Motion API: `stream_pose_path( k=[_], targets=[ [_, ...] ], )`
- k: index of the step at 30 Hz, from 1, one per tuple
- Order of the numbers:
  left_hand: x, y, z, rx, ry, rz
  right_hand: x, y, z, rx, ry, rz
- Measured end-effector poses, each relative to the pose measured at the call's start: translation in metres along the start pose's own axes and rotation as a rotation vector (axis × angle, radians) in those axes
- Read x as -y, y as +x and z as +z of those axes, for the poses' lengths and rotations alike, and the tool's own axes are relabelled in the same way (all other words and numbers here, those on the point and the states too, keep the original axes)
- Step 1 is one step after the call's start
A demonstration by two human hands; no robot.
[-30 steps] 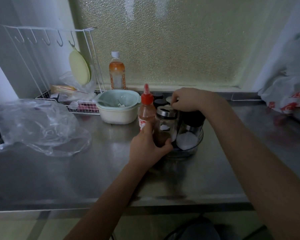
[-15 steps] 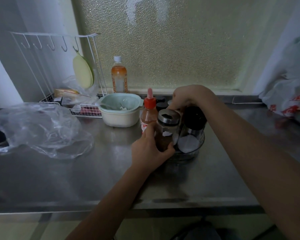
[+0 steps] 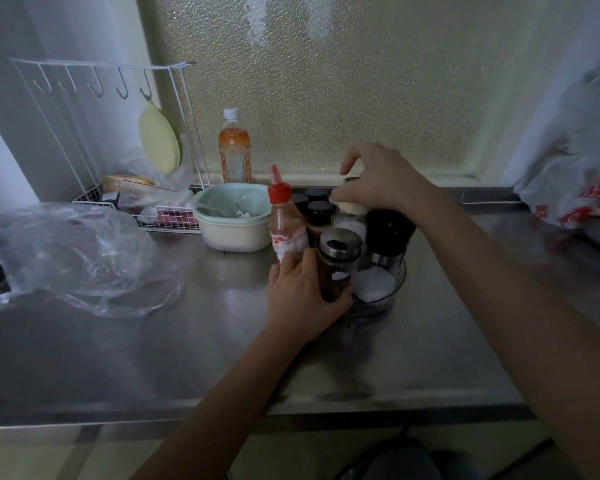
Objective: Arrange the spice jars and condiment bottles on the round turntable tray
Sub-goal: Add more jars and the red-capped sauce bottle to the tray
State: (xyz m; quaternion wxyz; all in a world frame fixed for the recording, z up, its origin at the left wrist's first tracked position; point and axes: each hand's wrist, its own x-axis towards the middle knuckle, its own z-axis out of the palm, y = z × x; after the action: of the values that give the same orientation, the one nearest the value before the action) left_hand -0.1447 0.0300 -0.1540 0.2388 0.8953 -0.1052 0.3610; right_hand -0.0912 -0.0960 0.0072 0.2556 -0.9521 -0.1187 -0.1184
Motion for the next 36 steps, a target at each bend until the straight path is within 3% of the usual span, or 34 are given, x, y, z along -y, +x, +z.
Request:
stream_pose_path(
  k=[12,17,20,24,27,30,36],
  targets=[
    [-0.004,0.003,-0.010,-0.153,-0.151,-0.176,0.000,-0.015,-0.002,-0.385,0.233,-0.135],
    [-0.007,0.004,-0.006,-0.089,-0.260,-0.192,-0.003,-0.018,0.001,-0.442,0.298,-0.158],
    [-0.004,0.005,-0.008,-0.124,-0.270,-0.161,-0.003,-0.022,0.003,-0.488,0.310,-0.199],
    [-0.005,0.003,-0.021,-0.305,-0.188,-0.036,0.006,-0.029,0.003,-0.552,0.339,-0.252],
    [-0.012,0.003,-0.022,-0.341,-0.209,0.056,0.023,-0.037,0.009,-0.481,0.346,-0.302],
    [-0.016,0.007,-0.018,-0.322,-0.327,-0.071,0.037,-0.042,0.015,-0.387,0.300,-0.356],
    [-0.008,0.015,-0.016,-0.282,-0.502,-0.267,0.014,-0.029,-0.010,0.076,0.572,-0.212]
  ],
)
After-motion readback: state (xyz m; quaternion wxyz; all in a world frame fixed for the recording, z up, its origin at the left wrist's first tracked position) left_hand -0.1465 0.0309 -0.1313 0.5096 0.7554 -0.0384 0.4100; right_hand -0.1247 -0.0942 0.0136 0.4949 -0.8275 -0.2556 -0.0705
